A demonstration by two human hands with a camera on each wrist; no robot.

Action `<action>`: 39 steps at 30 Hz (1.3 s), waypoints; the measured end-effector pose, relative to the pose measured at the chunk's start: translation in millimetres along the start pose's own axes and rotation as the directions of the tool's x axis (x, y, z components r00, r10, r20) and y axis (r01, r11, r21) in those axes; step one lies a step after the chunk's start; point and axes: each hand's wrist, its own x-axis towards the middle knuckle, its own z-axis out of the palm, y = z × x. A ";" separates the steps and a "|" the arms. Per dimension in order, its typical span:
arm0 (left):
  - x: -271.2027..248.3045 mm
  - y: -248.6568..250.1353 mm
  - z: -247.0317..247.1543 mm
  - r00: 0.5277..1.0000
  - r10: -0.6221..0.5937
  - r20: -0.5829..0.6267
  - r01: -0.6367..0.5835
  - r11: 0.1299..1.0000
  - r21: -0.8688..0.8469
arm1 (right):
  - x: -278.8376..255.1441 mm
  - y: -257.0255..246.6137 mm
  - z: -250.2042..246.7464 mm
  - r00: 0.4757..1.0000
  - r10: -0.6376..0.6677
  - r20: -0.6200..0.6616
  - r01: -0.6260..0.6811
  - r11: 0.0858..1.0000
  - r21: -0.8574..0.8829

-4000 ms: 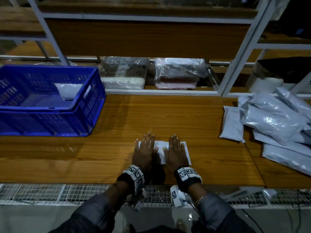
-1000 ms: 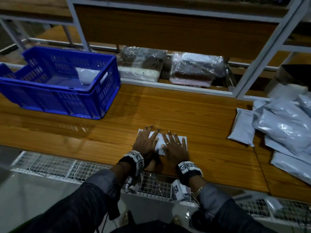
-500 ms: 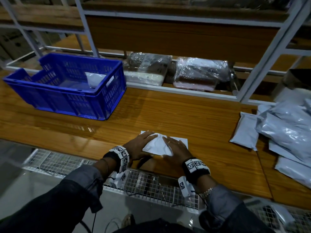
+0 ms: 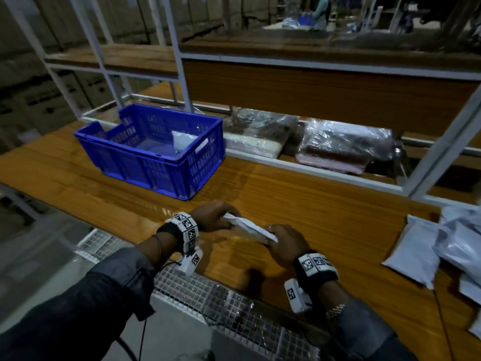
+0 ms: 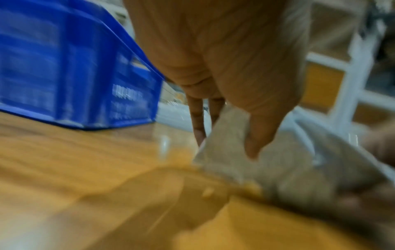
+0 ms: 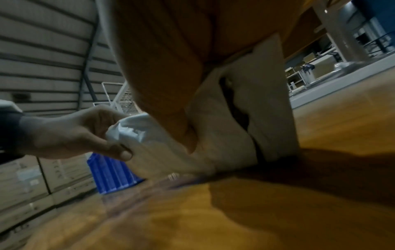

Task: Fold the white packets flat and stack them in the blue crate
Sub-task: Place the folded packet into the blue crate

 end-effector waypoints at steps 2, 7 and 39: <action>-5.4 -7.3 -26.2 0.998 -0.048 -0.032 0.048 0.999 0.004 | 16.7 -12.6 -13.2 0.998 -0.056 -0.006 0.056 0.998 0.030; -22.0 -39.2 -95.2 0.992 -0.096 -0.077 0.094 0.995 -0.022 | 53.7 -63.9 -43.4 0.991 -0.131 -0.029 0.133 0.989 0.072; 48.8 -392.3 -373.0 0.973 0.175 -0.149 -0.185 0.981 -0.053 | 403.5 -314.6 -129.6 0.990 -0.102 0.096 0.124 0.956 -0.267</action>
